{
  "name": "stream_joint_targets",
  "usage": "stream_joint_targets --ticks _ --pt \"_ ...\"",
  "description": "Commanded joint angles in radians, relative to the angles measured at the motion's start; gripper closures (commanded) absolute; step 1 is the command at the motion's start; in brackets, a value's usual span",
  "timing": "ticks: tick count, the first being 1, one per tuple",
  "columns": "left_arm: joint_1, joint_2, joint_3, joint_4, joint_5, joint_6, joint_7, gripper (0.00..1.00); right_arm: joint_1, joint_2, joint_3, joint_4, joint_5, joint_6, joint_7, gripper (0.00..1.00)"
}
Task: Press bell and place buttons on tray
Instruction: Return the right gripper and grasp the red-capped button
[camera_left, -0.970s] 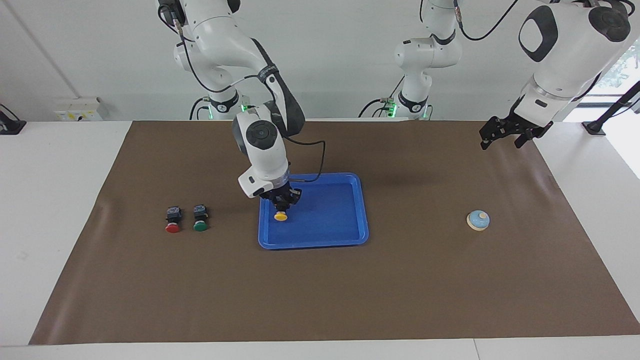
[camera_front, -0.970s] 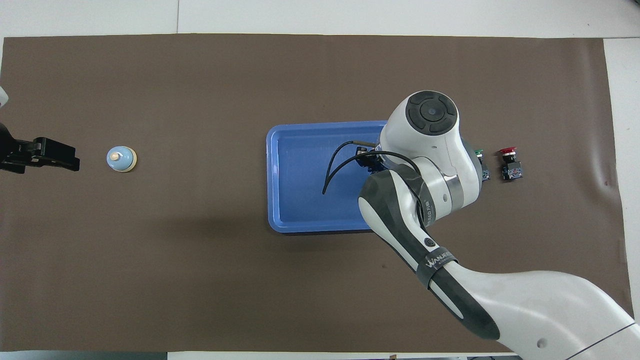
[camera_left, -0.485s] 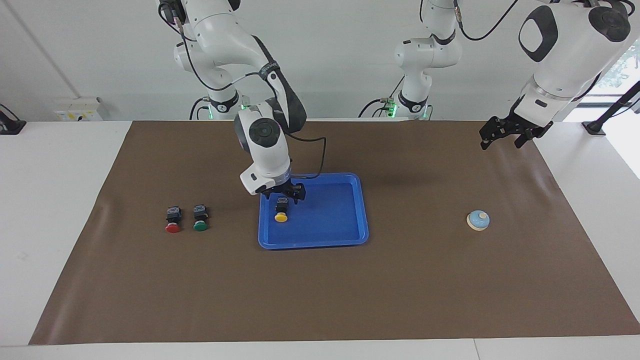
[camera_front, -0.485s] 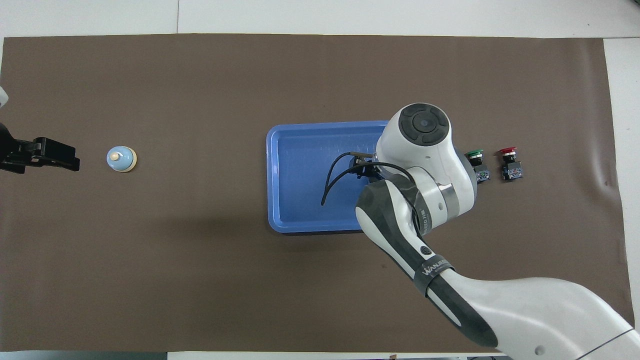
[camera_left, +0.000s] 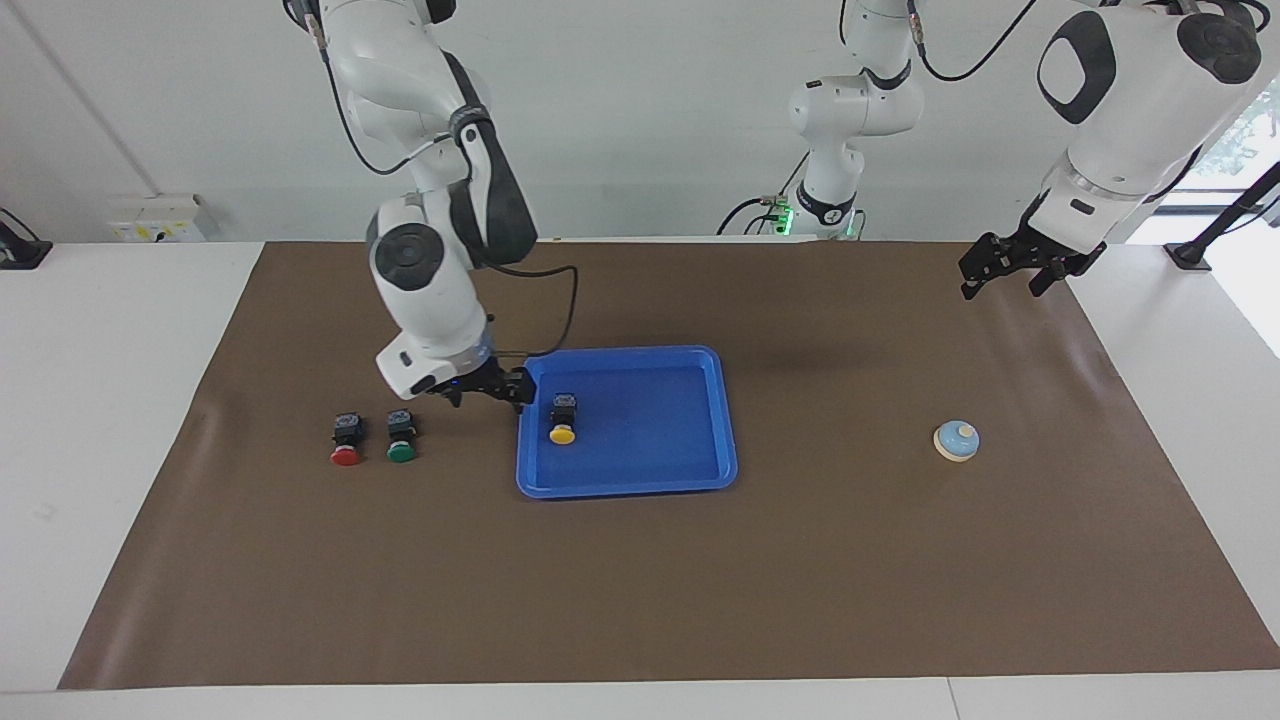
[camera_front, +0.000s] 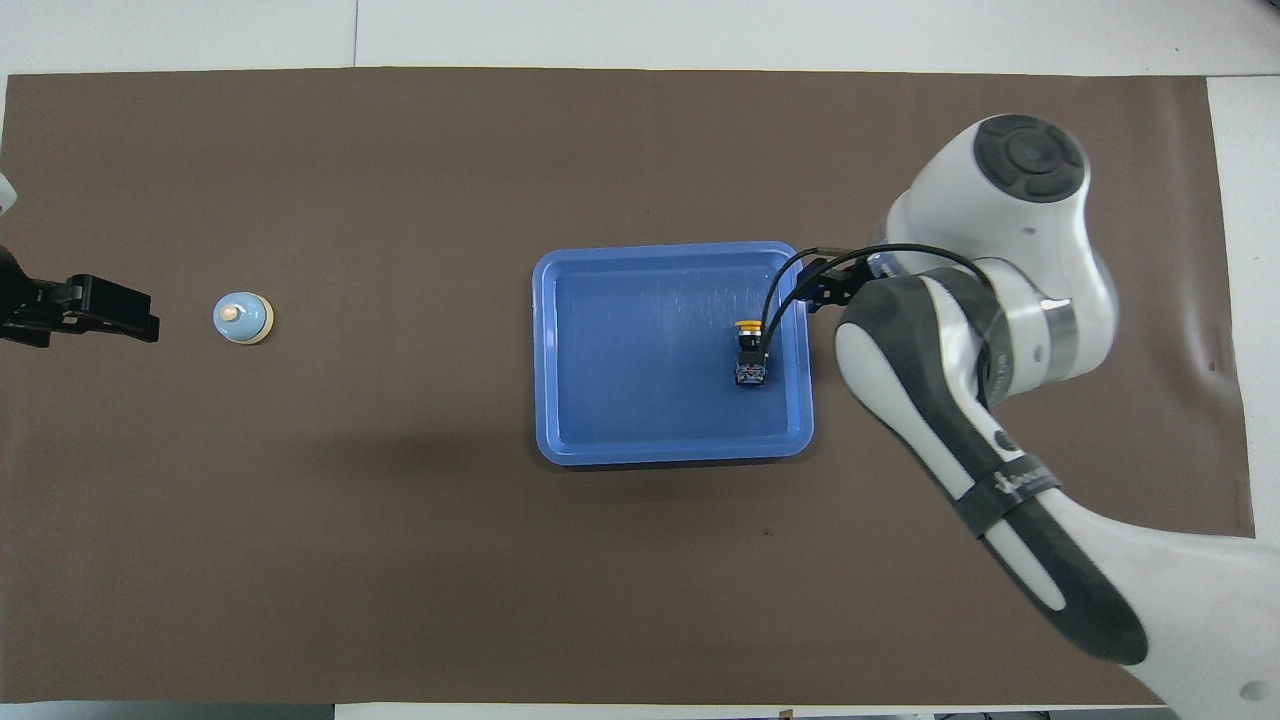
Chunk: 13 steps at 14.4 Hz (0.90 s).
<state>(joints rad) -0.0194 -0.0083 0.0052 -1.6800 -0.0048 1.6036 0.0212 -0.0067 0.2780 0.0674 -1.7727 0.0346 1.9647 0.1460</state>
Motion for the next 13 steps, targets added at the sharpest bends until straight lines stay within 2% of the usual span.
stream_joint_targets --ticks 1,7,13 --pt "0.001 -0.021 0.002 -0.017 -0.001 -0.002 0.003 0.0 -0.077 -0.025 0.012 -0.071 -0.025 0.025 -0.121 0.0" --pt "0.001 -0.021 0.002 -0.017 -0.001 -0.002 0.003 0.0 -0.186 -0.051 0.012 -0.204 -0.062 0.186 -0.292 0.0" --pt "0.001 -0.021 0.002 -0.017 -0.001 -0.002 0.003 0.0 -0.202 -0.048 0.012 -0.287 -0.062 0.302 -0.318 0.0"
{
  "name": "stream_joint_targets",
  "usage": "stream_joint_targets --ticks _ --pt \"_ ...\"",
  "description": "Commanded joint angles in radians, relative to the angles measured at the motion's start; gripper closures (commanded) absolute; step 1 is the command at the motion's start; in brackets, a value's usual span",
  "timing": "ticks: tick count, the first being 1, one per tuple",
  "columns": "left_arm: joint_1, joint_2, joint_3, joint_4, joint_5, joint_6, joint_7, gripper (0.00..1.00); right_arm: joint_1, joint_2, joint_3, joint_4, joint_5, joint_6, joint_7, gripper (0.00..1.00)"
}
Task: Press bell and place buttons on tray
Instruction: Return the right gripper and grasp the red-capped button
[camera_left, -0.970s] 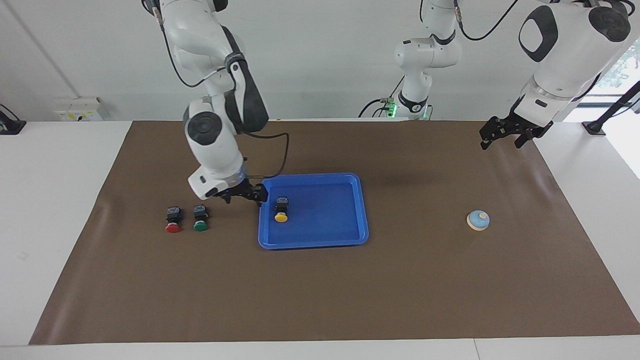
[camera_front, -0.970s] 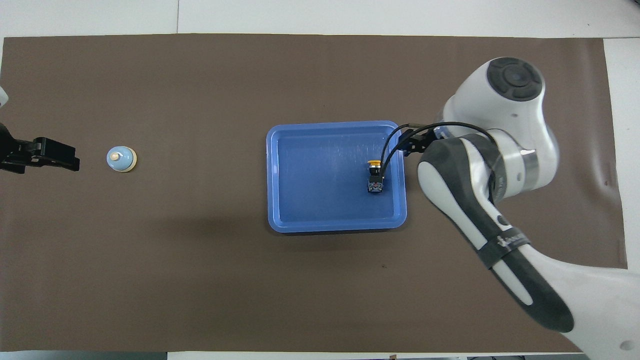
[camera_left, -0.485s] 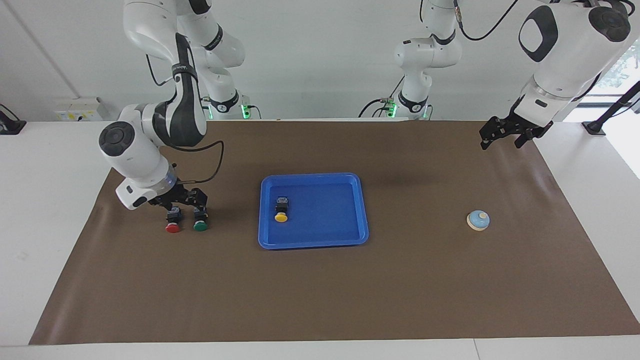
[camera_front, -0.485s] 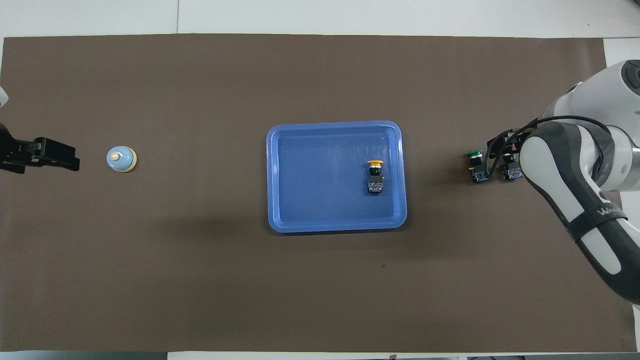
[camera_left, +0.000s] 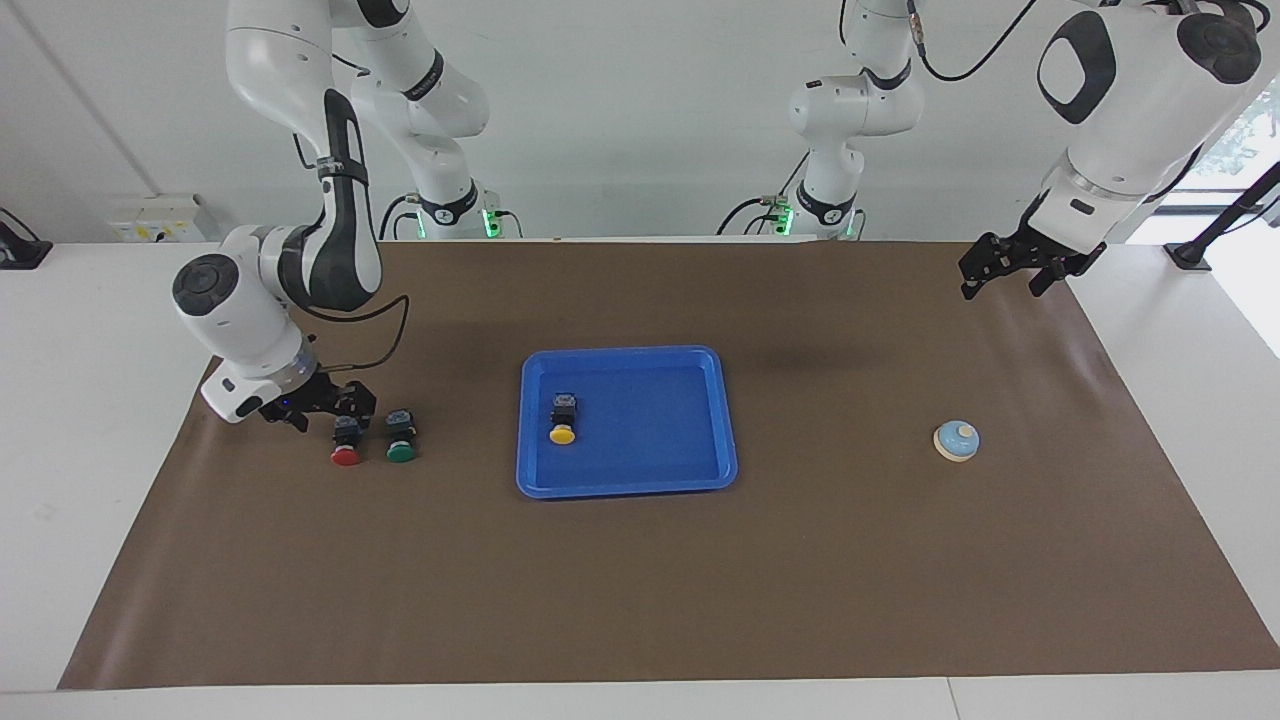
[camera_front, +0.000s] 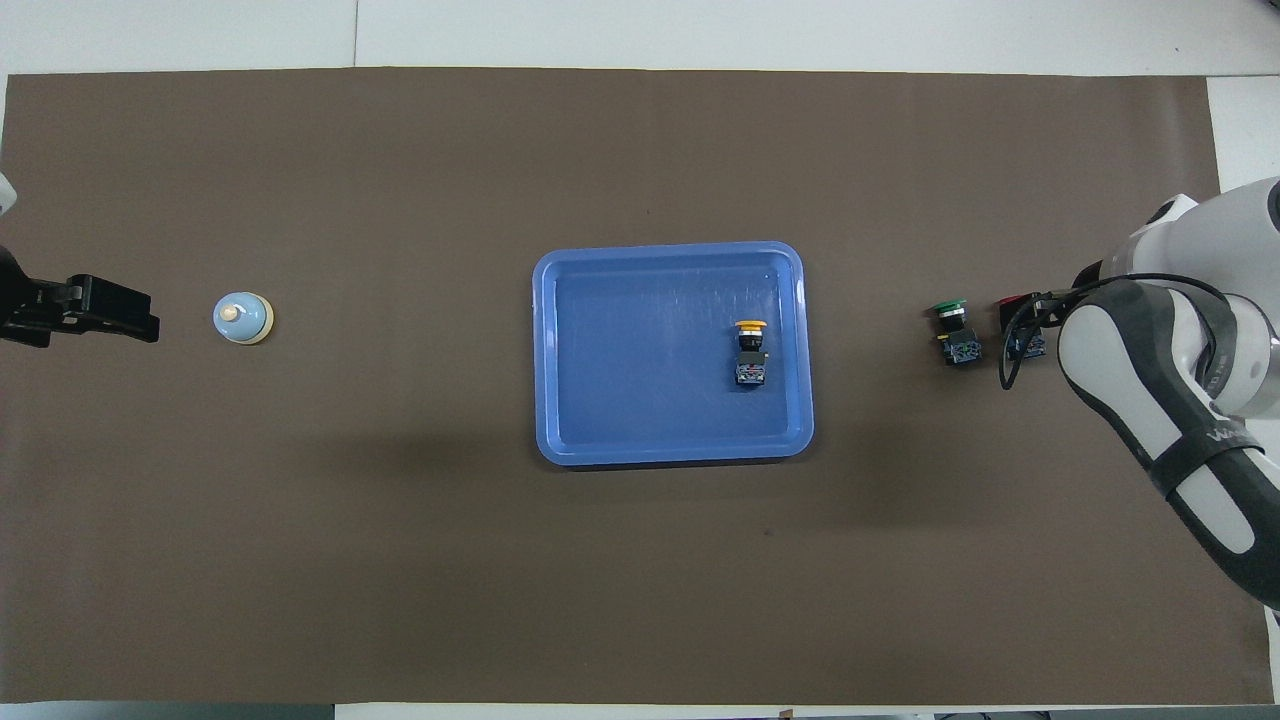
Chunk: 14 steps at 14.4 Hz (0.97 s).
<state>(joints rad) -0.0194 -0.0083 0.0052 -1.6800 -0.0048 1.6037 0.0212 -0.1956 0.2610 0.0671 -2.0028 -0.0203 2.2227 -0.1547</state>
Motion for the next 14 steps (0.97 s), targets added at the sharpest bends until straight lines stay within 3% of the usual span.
stream_joint_targets --ticks 1,7,11,12,14 --pt "0.001 -0.021 0.002 -0.017 -0.001 -0.002 0.003 0.0 -0.015 -0.031 0.013 -0.073 -0.007 0.055 -0.019 0.0" --pt "0.001 -0.021 0.002 -0.017 -0.001 -0.002 0.003 0.0 -0.027 -0.022 0.014 -0.117 -0.007 0.12 -0.035 0.03" --pt "0.001 -0.021 0.002 -0.017 -0.001 -0.002 0.003 0.0 -0.028 -0.017 0.014 -0.126 -0.006 0.137 -0.031 0.39" --pt "0.001 -0.021 0.002 -0.017 -0.001 -0.001 0.003 0.0 -0.028 -0.017 0.014 -0.126 -0.006 0.135 -0.031 0.51" --pt "0.001 -0.021 0.002 -0.017 -0.001 -0.002 0.003 0.0 -0.027 -0.017 0.016 -0.116 -0.006 0.123 -0.031 0.84"
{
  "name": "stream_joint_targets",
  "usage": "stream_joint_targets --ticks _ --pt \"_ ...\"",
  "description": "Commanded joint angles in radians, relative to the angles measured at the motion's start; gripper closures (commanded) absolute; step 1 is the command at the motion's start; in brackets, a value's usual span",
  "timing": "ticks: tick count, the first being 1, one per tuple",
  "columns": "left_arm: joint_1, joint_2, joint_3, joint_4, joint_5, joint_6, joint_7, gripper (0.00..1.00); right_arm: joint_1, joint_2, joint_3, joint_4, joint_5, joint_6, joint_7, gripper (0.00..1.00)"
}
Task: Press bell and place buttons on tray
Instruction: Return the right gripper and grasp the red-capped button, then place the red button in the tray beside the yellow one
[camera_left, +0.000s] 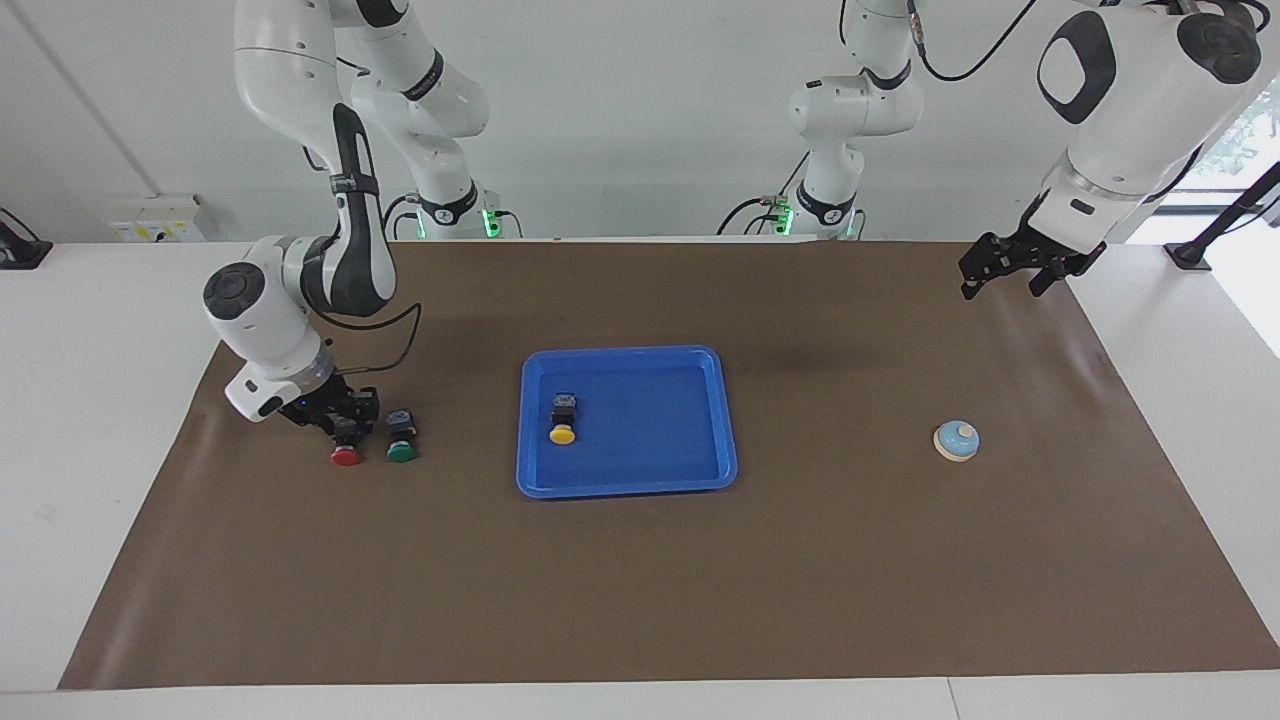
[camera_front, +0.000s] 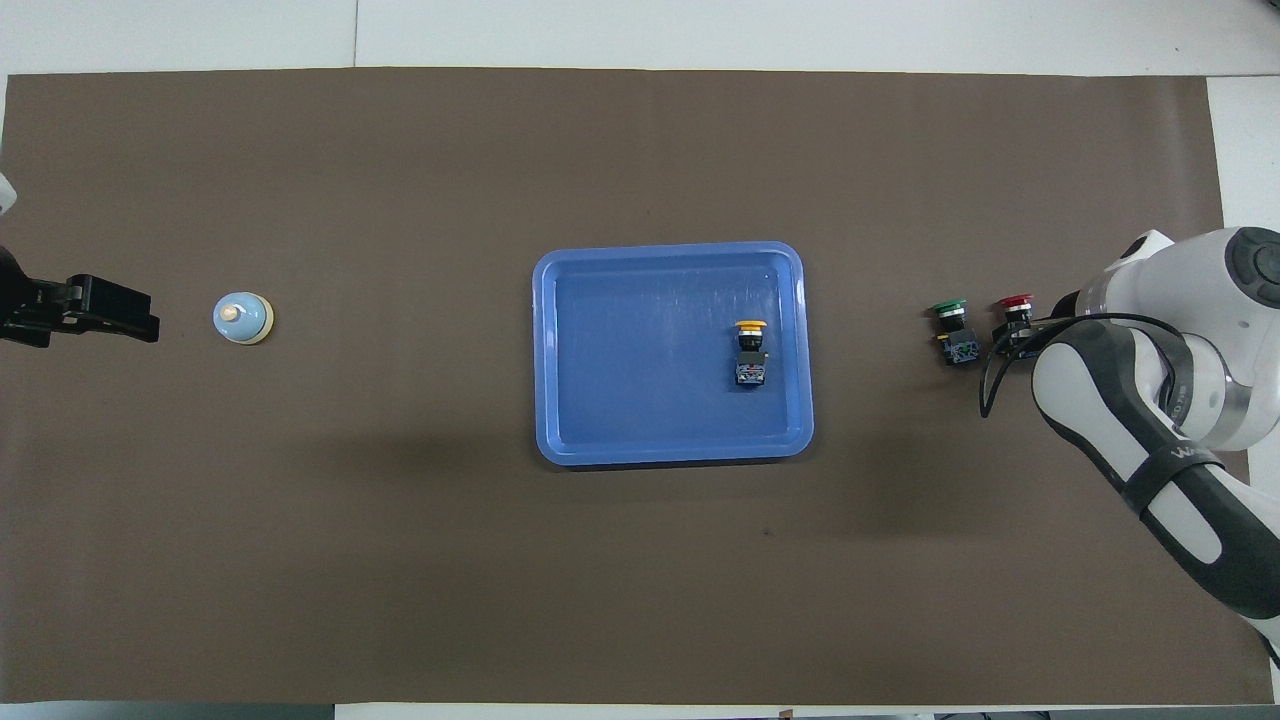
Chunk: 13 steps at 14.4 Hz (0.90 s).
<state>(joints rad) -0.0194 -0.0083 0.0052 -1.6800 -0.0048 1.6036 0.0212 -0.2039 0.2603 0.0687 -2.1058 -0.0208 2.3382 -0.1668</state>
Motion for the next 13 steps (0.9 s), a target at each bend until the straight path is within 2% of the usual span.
stream_joint_targets --ticks 1,3,5,9,11,13 --pt "0.001 -0.021 0.002 -0.017 -0.001 -0.001 0.003 0.0 -0.008 -0.022 0.016 0.007 -0.004 -0.009 -0.019 0.93" --pt "0.001 -0.021 0.002 -0.017 -0.001 -0.002 0.003 0.0 0.035 -0.033 0.029 0.125 0.01 -0.179 0.004 0.99" --pt "0.001 -0.021 0.002 -0.017 -0.001 -0.001 0.003 0.0 0.137 -0.026 0.029 0.255 0.01 -0.342 0.202 0.99" --pt "0.001 -0.021 0.002 -0.017 -0.001 -0.002 0.003 0.0 0.357 -0.029 0.031 0.279 0.012 -0.35 0.566 0.99" --pt "0.001 -0.021 0.002 -0.017 -0.001 -0.002 0.003 0.0 0.457 -0.019 0.031 0.308 0.04 -0.34 0.677 1.0" --pt "0.001 -0.021 0.002 -0.017 -0.001 -0.002 0.003 0.0 0.535 0.042 0.029 0.369 0.102 -0.327 0.777 1.0"
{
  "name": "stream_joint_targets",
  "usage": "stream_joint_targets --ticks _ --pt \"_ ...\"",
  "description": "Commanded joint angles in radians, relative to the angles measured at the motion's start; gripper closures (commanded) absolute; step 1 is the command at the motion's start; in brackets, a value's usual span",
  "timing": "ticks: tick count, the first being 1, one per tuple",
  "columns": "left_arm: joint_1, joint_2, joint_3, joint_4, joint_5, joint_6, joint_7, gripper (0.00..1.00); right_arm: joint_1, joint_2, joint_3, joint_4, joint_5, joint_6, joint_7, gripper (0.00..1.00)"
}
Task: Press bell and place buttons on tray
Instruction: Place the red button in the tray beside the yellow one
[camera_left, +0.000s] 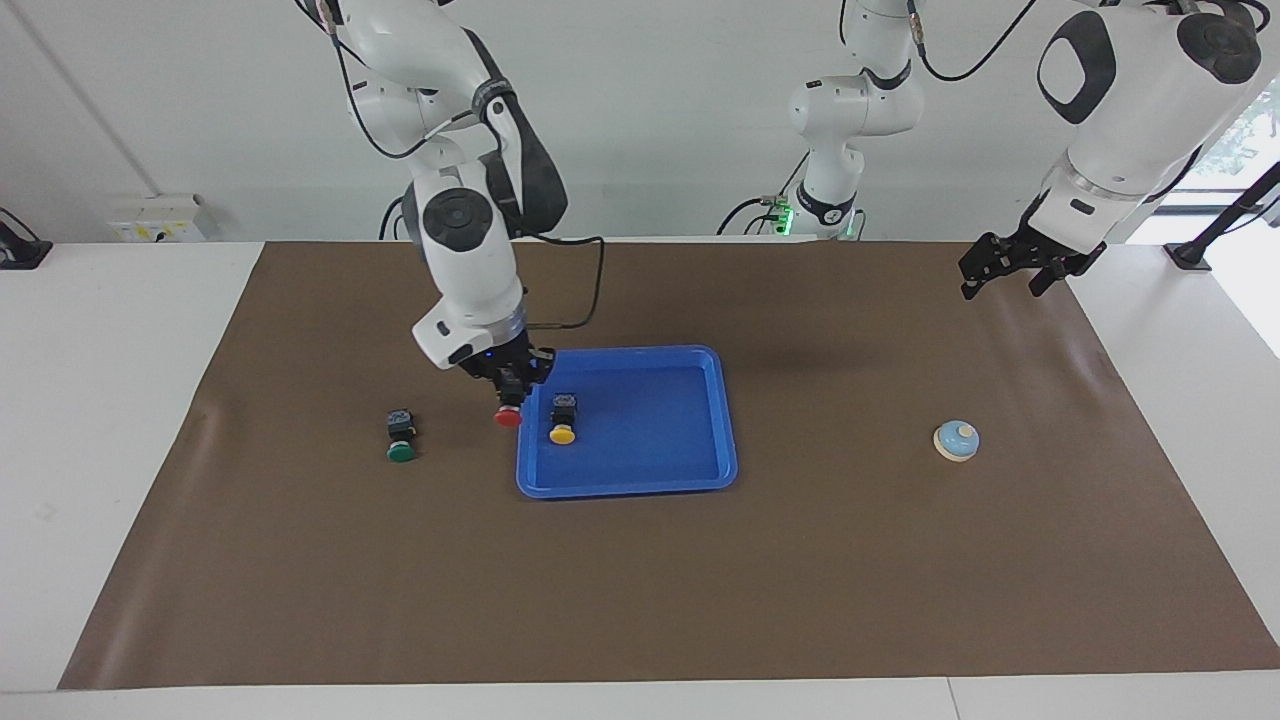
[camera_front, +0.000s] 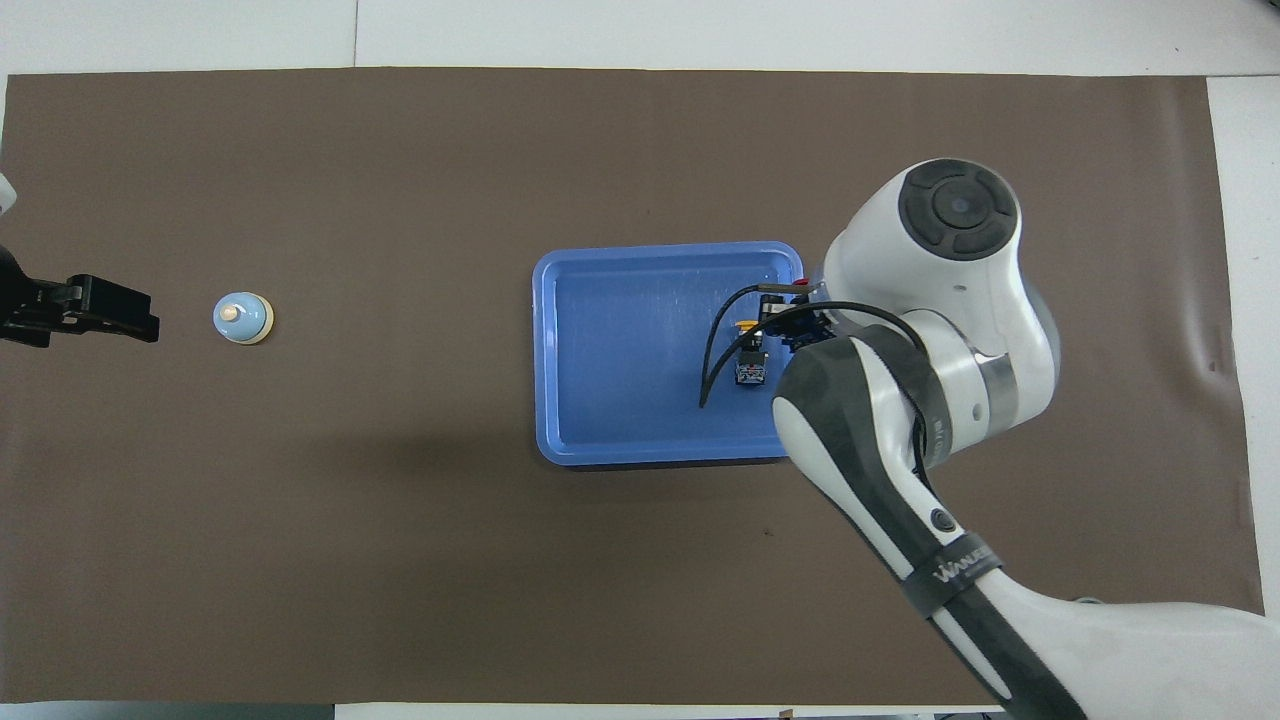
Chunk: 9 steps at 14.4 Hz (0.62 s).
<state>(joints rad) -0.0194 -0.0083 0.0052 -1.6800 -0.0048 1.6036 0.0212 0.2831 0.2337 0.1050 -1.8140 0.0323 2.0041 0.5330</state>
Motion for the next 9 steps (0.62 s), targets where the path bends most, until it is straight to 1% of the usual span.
stream_joint_targets --ticks 1,3,4,6,8,9 --pt "0.001 -0.021 0.002 -0.017 -0.001 -0.001 0.003 0.0 0.082 0.094 -0.007 0.091 0.051 0.031 0.132 1.0" --pt "0.001 -0.021 0.002 -0.017 -0.001 -0.002 0.003 0.0 0.131 0.13 -0.007 0.091 0.051 0.083 0.195 1.0" --pt "0.001 -0.021 0.002 -0.017 -0.001 -0.002 0.003 0.0 0.143 0.145 -0.007 0.081 0.051 0.113 0.202 0.98" --pt "0.001 -0.021 0.002 -0.017 -0.001 -0.001 0.003 0.0 0.148 0.148 -0.007 0.024 0.049 0.186 0.223 0.94" --pt "0.001 -0.021 0.002 -0.017 -0.001 -0.002 0.003 0.0 0.159 0.147 -0.007 -0.001 0.049 0.209 0.225 0.82" --pt "0.001 -0.021 0.002 -0.017 -0.001 -0.002 0.003 0.0 0.162 0.145 -0.007 -0.017 0.049 0.217 0.225 0.71"
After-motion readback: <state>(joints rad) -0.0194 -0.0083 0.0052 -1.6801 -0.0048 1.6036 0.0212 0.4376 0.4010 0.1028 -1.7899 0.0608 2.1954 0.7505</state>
